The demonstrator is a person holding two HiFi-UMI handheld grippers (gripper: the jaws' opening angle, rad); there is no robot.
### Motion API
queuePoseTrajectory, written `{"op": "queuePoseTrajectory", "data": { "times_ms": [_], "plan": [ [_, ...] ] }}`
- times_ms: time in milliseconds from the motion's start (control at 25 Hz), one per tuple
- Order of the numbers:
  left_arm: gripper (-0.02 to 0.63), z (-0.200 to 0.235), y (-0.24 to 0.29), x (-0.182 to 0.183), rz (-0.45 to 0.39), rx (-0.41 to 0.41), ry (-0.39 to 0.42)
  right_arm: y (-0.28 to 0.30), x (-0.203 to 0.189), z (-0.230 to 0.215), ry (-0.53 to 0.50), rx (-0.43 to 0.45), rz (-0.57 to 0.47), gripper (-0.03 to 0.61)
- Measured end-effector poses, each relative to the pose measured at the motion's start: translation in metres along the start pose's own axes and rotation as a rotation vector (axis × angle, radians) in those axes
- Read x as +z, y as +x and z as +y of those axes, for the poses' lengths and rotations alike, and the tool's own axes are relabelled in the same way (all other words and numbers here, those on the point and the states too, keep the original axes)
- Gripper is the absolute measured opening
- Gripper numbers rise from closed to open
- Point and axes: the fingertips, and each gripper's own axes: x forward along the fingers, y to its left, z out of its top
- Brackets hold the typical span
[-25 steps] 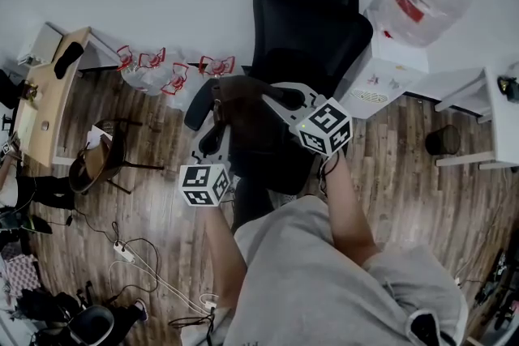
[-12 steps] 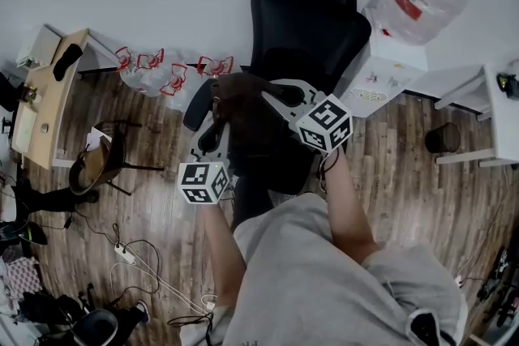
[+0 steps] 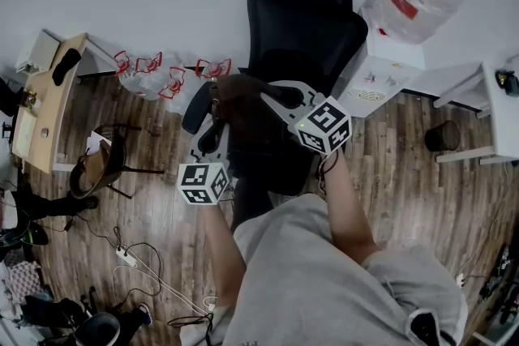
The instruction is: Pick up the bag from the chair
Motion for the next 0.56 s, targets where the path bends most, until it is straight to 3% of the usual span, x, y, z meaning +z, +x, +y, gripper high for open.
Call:
{"op": "queuePoseTrajectory", "data": {
  "times_ms": [560],
  "plan": [
    [0.046,-0.0086,0.0031,0.0022,0.012,-0.015,0.006,-0.0101,0.0057,0.0009,-0.031,-0.002,-0.004,0.051]
  ]
}}
